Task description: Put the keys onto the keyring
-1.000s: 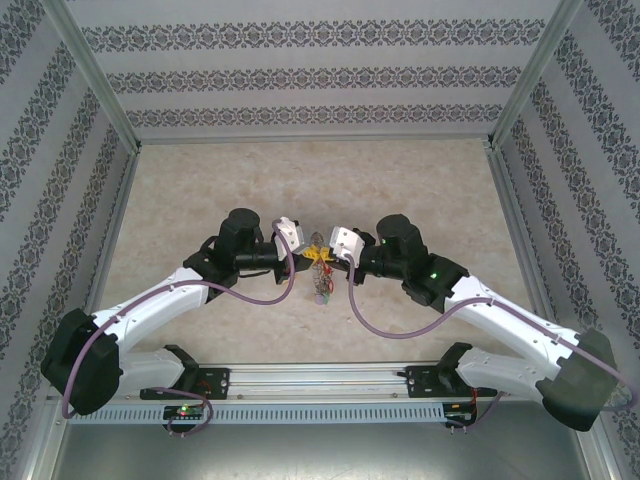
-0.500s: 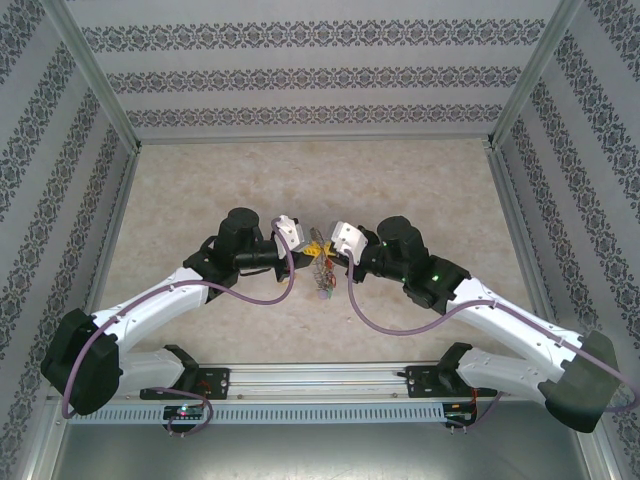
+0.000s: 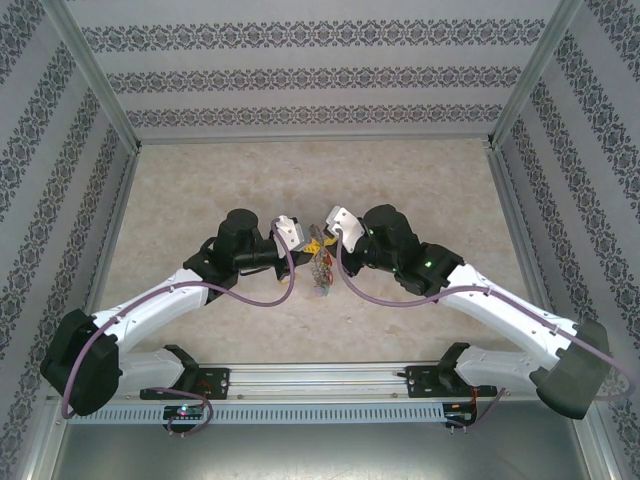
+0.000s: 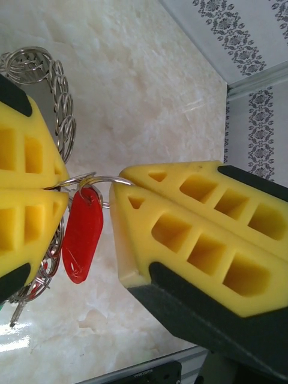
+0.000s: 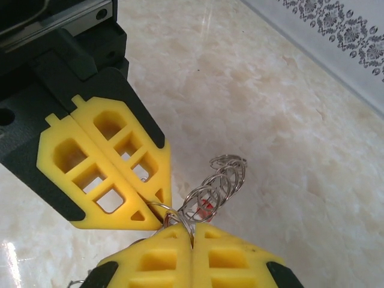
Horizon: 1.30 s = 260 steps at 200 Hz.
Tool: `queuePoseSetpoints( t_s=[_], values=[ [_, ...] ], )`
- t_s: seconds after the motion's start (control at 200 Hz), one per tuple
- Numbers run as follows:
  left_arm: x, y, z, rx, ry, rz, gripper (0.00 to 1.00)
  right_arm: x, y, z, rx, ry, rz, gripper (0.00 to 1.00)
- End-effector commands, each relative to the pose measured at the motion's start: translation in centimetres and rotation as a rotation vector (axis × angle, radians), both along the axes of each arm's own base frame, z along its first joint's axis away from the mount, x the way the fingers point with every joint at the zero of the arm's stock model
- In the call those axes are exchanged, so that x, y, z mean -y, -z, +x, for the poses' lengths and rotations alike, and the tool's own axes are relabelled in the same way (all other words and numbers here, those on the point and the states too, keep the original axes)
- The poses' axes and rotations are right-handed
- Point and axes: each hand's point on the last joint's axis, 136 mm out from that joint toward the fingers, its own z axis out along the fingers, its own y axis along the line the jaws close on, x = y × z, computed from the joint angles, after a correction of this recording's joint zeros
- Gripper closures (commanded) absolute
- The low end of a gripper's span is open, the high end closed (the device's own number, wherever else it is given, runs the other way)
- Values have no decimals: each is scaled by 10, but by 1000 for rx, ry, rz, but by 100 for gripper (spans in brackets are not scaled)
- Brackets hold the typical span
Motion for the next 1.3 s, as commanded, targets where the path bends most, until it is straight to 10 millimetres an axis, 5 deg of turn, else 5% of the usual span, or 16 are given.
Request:
queuePoseSetpoints(
  t_s=[0.0, 0.18, 0.655, 1.249, 1.294],
  values=[
    [9, -18, -19, 77, 93, -40, 100, 18, -4, 22, 15, 156, -45, 100],
    [11, -18, -19, 87, 90, -41, 100, 10, -5, 22, 6, 154, -49, 100],
    [14, -20, -20, 115, 86, -59, 100, 33, 0, 45, -28, 380, -113, 100],
    [12, 2, -8, 68, 15, -47, 100, 20, 0, 34, -80, 289, -61, 100],
    [11, 5, -5, 61, -1, -52, 94, 20, -1, 33, -80, 281, -58, 100]
  ],
)
